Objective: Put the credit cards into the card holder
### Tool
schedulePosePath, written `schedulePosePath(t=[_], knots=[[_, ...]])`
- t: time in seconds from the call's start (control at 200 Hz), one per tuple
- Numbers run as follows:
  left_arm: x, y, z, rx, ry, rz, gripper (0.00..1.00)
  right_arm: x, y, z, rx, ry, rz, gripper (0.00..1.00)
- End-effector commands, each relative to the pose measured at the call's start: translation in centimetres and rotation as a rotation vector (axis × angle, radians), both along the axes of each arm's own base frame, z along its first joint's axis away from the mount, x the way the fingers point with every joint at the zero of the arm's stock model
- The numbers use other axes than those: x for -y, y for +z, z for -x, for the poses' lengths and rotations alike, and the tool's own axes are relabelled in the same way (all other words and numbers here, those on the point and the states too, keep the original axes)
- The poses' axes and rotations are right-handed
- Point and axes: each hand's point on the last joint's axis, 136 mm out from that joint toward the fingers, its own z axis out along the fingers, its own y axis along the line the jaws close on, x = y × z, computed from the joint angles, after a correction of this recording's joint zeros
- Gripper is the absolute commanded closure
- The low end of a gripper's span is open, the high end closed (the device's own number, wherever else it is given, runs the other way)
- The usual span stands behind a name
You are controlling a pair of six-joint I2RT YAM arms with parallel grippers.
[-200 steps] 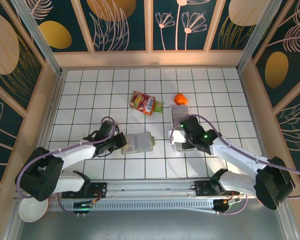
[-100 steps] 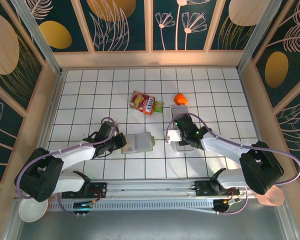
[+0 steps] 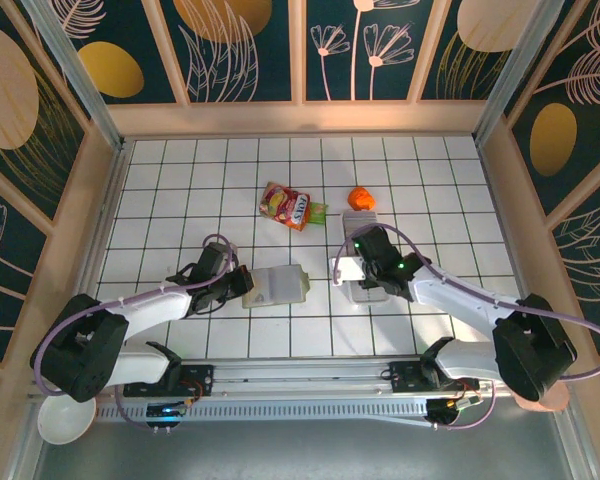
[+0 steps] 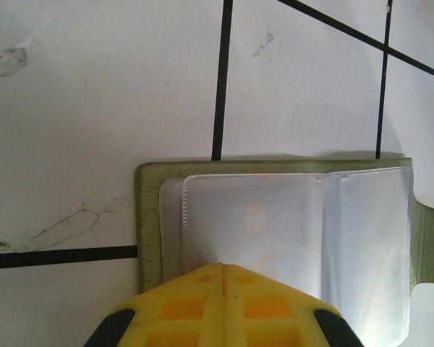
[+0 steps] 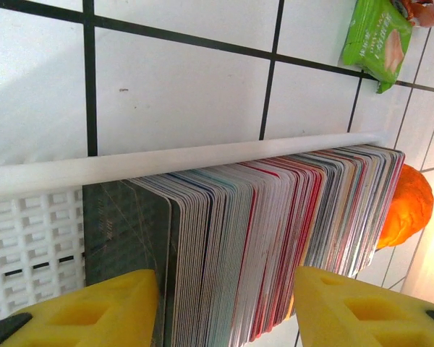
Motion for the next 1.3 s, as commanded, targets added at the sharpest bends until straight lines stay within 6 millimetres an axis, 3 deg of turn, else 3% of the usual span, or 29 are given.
schedulePosePath(t=[0.0, 0.055, 0.15, 0.32, 0.465, 0.966, 1.291], knots=[[-0.4, -1.1, 0.9, -0.032, -0.016, -0.031, 1.00, 0.8, -0.6, 1.0, -0.025, 0.022, 0.027, 0.47], [-0.3, -1.1, 0.8, -0.031, -0.016, -0.030, 1.00, 0.7, -0.6, 1.2, -0.037, 0.023, 0.018, 0.42], [-0.3, -0.9, 0.7, -0.029, -0.017, -0.027, 1.00, 0.8, -1.1, 1.5, -0.045, 0.031, 0.023, 0.20], [-0.2, -0.7, 0.7, -0.021, -0.020, -0.017, 1.00, 0.6, -2.1, 1.3, -0.039, 0.039, 0.026, 0.16], [-0.1, -0.8, 0.7, -0.021, -0.022, -0.017, 1.00, 0.4, -2.2, 0.4, -0.017, 0.031, 0.036, 0.20], [-0.2, -1.2, 0.9, -0.029, -0.030, -0.025, 1.00, 1.2, -1.4, 0.2, 0.006, 0.021, 0.056, 0.57], [-0.2, -1.3, 0.8, -0.033, -0.029, -0.028, 1.00, 1.5, -0.8, 0.5, 0.018, 0.012, 0.041, 0.68]])
